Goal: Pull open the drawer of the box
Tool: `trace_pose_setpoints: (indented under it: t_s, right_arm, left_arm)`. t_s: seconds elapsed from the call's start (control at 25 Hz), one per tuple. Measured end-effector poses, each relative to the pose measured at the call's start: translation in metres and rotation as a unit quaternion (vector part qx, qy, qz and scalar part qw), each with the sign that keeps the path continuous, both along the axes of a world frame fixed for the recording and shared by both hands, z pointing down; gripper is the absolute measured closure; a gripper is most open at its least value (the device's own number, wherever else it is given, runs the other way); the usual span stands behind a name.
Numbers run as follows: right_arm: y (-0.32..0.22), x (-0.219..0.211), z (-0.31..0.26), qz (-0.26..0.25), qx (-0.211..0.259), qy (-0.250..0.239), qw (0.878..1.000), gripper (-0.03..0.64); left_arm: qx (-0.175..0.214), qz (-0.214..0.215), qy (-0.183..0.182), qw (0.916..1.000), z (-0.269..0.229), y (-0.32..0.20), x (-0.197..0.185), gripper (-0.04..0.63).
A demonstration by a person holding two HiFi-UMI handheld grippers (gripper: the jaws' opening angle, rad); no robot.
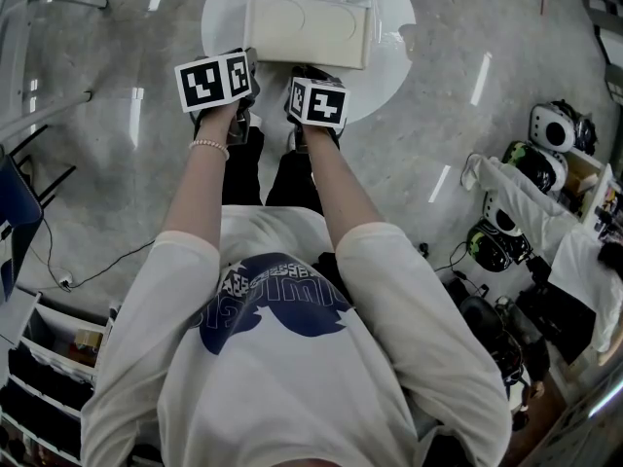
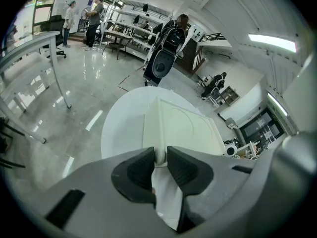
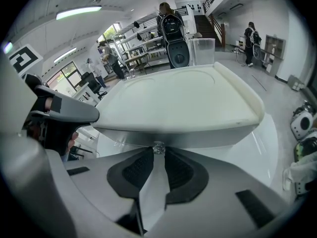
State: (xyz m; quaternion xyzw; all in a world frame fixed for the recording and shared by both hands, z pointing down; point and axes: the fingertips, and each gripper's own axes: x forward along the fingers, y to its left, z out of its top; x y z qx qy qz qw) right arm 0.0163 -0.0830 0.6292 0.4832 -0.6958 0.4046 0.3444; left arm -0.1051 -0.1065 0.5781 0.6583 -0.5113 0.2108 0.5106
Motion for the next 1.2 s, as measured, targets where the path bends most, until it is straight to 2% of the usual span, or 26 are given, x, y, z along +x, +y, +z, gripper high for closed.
trace_pose_setpoints:
  t_s: [1.2]
  right_arm:
    - [0.047, 0.001, 0.003, -0.023, -0.003, 0.003, 1.000, 0.551]
  left_arm:
    - [0.000, -0.002, -0.001, 1.0000, 0.002, 0.002, 0.000, 0.508]
